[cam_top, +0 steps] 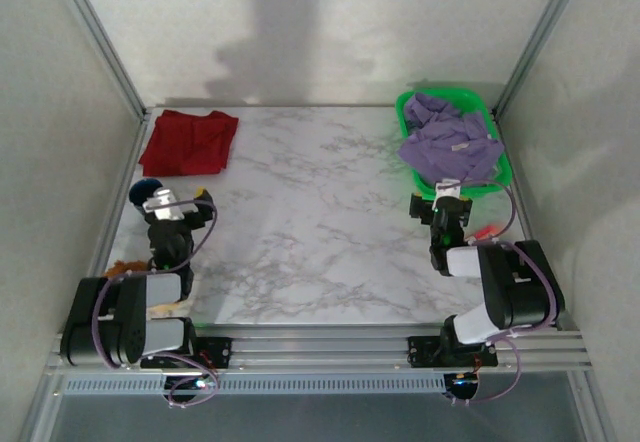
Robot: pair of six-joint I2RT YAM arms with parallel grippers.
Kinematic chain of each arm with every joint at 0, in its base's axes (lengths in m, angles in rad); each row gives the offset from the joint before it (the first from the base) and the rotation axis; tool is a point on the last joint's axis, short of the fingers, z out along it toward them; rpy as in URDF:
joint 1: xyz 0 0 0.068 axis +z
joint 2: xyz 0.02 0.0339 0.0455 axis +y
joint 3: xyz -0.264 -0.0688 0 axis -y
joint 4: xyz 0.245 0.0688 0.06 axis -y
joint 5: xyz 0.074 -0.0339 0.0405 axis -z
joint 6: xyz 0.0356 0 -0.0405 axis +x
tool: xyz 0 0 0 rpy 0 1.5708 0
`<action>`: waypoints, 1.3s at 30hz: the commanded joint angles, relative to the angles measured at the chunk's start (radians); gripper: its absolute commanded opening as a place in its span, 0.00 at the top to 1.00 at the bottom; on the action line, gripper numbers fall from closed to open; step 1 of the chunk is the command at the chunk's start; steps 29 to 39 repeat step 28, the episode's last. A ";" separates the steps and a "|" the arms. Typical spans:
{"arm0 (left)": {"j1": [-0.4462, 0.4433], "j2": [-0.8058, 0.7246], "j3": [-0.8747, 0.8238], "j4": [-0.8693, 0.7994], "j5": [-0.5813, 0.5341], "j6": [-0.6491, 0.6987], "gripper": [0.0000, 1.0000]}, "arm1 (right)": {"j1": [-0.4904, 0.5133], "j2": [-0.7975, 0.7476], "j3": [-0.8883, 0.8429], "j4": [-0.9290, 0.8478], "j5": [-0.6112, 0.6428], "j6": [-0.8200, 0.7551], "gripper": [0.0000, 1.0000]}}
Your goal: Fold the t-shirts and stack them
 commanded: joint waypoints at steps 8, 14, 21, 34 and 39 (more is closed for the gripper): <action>-0.019 0.207 0.091 0.095 -0.034 0.040 0.00 | -0.045 0.031 0.037 -0.013 -0.123 0.003 0.01; -0.020 0.207 0.090 0.098 -0.037 0.042 0.00 | -0.059 0.031 0.045 -0.031 -0.152 0.009 0.01; -0.022 0.207 0.088 0.101 -0.040 0.042 0.00 | -0.064 0.031 0.049 -0.037 -0.163 0.013 0.01; -0.022 0.206 0.085 0.106 -0.043 0.043 0.00 | -0.068 0.031 0.048 -0.034 -0.168 0.013 0.01; -0.022 0.206 0.085 0.106 -0.043 0.043 0.00 | -0.068 0.031 0.048 -0.034 -0.168 0.013 0.01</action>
